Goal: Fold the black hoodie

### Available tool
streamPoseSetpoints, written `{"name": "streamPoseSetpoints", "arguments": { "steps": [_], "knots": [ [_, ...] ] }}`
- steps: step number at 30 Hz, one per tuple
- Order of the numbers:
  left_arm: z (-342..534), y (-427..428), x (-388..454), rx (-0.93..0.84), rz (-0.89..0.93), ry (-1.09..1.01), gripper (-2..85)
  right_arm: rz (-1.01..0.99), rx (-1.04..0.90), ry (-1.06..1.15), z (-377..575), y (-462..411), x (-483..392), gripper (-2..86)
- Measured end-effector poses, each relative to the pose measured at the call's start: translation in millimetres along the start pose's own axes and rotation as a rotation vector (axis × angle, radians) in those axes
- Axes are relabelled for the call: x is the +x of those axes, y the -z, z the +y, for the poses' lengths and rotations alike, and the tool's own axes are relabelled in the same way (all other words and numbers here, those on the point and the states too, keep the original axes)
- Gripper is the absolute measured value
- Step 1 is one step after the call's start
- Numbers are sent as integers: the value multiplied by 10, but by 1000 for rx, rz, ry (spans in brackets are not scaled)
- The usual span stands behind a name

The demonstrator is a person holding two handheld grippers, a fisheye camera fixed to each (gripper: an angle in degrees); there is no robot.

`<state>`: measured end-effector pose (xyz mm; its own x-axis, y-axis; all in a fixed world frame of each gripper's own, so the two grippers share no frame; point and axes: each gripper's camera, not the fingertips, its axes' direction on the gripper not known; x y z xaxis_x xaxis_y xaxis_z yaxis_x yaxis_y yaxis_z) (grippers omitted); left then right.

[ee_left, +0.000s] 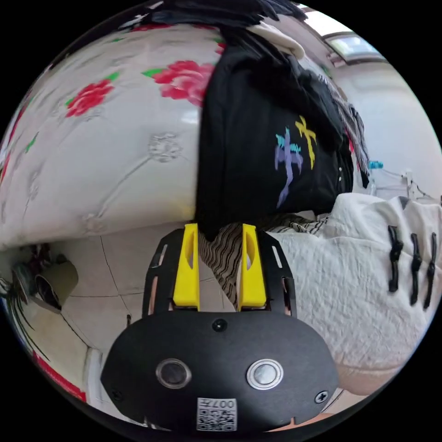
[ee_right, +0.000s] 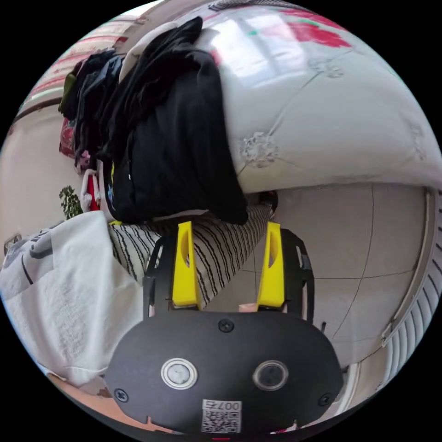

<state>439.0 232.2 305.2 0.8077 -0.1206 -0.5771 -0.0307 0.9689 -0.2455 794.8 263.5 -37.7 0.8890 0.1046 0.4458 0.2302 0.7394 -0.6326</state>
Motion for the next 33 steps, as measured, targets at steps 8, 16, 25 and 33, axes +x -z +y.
{"name": "streamPoseSetpoints", "arguments": {
  "steps": [8, 16, 25, 33],
  "knots": [
    [-96, -82, -94, -87, -40, -6, 29, 0, -135, 76, -464, -230, -278, 69],
    [-1, 1117, -259, 111, 436, -212, 5, -341, 31, 156, 34, 1269, -328, 11],
    [-895, 2426, -800, 560, 811, -283, 11, -787, 270, 259, -558, 2947, -598, 8],
    [-2243, 2361, -842, 633, 518, 180, 41, -530, 499, 35, -1834, 3496, -715, 87]
  ]
}}
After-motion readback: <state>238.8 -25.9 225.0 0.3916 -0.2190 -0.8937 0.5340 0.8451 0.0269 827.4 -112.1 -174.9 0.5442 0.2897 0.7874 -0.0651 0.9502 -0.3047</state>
